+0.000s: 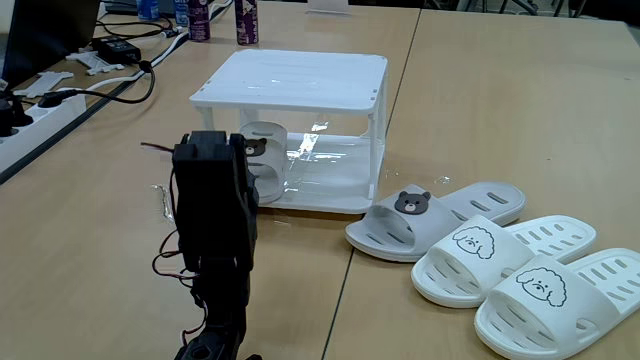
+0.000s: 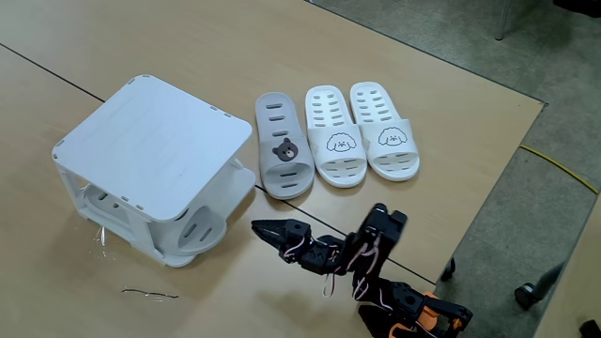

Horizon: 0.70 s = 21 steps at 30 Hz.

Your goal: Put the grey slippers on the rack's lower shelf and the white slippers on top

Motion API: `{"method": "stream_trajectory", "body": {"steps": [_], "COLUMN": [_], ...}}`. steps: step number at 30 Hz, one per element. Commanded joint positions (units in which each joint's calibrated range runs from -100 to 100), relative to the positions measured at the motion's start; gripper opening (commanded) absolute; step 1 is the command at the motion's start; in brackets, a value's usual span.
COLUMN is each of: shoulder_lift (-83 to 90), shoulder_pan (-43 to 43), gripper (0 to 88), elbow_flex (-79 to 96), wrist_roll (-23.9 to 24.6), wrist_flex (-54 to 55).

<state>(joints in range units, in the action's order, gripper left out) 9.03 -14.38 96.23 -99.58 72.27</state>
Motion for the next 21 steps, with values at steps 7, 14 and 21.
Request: {"method": "stream_trajectory", "body": {"steps": [7, 14, 21], "shoulder_lift": [-20.85, -28.85, -36.75], "shoulder_pan": [16.52, 28.94, 30.66], "gripper": [3.0, 14.5, 20.5], "elbow_flex": [-6.96, -20.22, -34.21], "wrist_roll": [-0.42, -0.42, -0.42], "wrist_flex": [13.58, 13.58, 13.32]}}
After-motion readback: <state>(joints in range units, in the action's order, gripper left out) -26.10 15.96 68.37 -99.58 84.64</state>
